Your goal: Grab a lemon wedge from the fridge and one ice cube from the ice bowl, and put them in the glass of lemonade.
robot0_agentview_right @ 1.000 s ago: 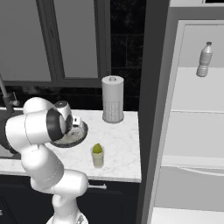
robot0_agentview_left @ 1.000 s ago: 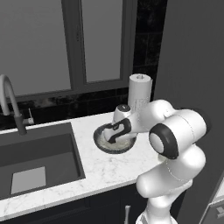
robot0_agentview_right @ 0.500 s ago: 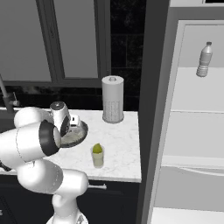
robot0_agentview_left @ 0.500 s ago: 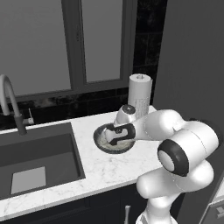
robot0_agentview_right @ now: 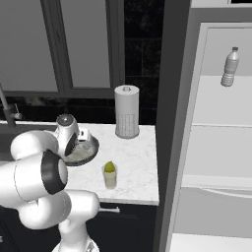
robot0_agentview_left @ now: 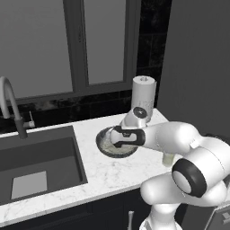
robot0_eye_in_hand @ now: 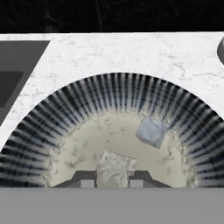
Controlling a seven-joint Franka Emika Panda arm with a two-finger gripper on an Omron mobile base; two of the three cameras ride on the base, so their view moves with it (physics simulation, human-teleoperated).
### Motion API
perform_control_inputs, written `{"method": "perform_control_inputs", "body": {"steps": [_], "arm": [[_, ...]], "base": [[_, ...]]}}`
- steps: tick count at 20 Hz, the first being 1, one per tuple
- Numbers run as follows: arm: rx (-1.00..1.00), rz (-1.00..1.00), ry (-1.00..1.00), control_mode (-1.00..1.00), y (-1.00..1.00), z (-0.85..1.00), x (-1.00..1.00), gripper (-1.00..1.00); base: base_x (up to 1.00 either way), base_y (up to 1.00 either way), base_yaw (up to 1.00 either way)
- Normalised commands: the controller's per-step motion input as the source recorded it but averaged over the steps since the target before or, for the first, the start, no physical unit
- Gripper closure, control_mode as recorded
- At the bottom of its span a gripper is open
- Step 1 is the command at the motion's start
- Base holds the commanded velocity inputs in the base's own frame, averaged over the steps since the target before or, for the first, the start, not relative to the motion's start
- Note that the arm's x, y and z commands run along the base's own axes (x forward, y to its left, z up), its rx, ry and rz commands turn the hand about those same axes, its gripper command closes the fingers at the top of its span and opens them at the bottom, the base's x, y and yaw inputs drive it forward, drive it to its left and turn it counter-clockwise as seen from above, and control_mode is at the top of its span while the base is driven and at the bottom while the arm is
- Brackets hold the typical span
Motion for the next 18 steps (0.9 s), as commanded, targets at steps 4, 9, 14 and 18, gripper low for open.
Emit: {"method": "perform_control_inputs", "body": {"steps": [4, 9, 14, 18], "arm": [[0.06, 0.0, -0.06, -1.0, -0.04, 0.16, 0.0, 1.0], [0.07, 0.0, -0.04, -1.0, -0.13, 0.17, -0.01, 1.0], [0.04, 0.0, -0.03, -1.0, -0.07, 0.06, -0.05, 1.0], [0.01, 0.0, 0.0, -1.0, 0.0, 0.01, -0.11, 1.0]], "base": [[0.0, 0.0, 0.0], [0.0, 0.0, 0.0], [0.0, 0.0, 0.0], [0.0, 0.0, 0.0]]}}
